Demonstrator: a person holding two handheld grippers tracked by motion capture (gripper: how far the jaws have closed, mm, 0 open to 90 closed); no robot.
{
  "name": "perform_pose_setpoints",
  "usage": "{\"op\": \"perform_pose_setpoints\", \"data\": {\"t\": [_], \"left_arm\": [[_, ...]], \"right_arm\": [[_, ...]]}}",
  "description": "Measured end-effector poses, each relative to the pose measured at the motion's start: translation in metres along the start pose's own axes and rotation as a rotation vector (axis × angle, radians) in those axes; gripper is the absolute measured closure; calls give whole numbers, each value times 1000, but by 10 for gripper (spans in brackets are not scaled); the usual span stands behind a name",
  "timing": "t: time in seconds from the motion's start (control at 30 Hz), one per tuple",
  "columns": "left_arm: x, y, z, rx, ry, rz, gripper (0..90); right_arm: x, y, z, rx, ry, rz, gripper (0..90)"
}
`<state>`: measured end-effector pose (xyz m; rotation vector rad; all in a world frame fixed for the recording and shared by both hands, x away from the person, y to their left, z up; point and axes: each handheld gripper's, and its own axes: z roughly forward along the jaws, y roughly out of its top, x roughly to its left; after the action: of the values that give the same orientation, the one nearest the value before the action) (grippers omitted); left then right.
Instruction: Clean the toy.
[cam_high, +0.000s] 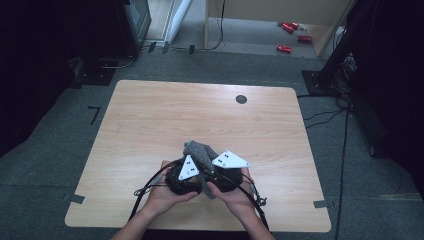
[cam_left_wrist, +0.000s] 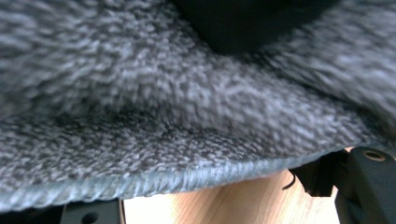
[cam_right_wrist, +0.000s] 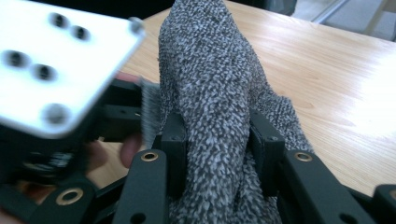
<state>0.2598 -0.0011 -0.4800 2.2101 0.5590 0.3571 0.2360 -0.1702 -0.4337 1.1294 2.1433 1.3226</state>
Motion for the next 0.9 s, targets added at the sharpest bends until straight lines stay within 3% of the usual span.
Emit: {"op": "perform_pose_setpoints", "data": {"t": [0.13, 0.33, 0.47, 0.63, 0.73, 0.8, 0.9], "left_arm": [[6, -3, -3, -20, -11, -8, 344], [12, -5, -2, -19, -9, -22, 344], [11, -5, 1, -7, -5, -19, 344], [3, -3, -1, -9, -13, 8, 344], [0, -3, -2, -5, 8, 30, 344], [1, -3, -3, -9, 1, 18, 344], [3, -3, -4, -9, 6, 18, 344]], "right_arm": [[-13, -1, -1, -4, -20, 40, 654], [-33, -3, -4, 7, -108, 83, 655], [-29, 0, -9, -28, -66, 112, 652], [0, 2, -1, -7, -10, 14, 654], [12, -1, 5, 12, -33, -75, 659], [9, -1, 4, 14, -40, -78, 664], [-6, -3, 2, 12, -99, -61, 670]]}}
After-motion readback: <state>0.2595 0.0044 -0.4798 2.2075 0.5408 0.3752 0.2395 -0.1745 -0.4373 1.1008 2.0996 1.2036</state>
